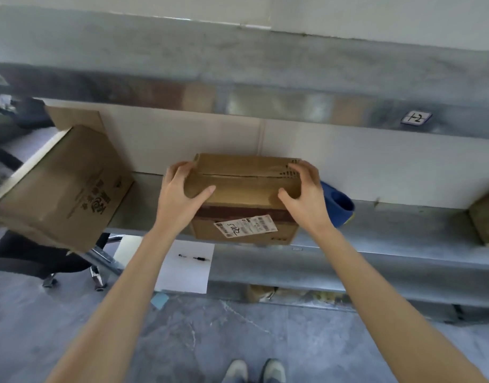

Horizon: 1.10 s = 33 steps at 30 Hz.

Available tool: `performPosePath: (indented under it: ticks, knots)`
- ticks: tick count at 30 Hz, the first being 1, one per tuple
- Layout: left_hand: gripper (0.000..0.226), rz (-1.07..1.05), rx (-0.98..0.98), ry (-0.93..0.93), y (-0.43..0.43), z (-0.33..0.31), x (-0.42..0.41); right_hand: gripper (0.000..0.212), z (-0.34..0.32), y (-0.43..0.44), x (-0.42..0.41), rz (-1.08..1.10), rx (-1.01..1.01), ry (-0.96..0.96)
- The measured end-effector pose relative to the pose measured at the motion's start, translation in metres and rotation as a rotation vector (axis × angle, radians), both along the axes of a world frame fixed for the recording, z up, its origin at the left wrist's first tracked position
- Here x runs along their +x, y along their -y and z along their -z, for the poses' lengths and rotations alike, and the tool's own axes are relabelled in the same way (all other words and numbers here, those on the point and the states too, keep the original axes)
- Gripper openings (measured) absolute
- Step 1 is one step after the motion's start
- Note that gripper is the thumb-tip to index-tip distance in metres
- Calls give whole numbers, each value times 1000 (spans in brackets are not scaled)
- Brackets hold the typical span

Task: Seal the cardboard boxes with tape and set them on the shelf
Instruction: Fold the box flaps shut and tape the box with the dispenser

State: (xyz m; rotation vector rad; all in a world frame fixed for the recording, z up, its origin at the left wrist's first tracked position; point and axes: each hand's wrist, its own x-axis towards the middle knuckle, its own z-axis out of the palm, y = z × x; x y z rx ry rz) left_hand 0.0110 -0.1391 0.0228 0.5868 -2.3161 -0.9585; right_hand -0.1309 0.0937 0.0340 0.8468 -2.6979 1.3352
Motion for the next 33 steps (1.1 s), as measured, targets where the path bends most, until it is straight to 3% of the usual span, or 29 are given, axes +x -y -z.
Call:
performPosePath:
  ticks: [3, 8, 15, 18, 26, 33]
  knots:
    - [67, 122, 32, 13, 5, 5, -11, 47, 6, 5, -4, -43, 53, -22]
    - [67, 110, 3, 11, 2, 15, -12, 45, 15, 5, -3, 25, 54, -83]
    - [76, 148, 1, 146, 26, -15, -20, 53, -3, -4, -22, -46, 59, -2]
    - [87, 227, 148, 178, 25, -10, -27, 57, 2, -1, -22, -97, 42, 110]
    - [80, 279, 184, 107, 26, 4, -27, 67, 12, -2, -21, -120, 7, 156]
    - [72, 298, 235, 38, 25, 11, -29, 58, 17, -2, -21, -131, -66, 142]
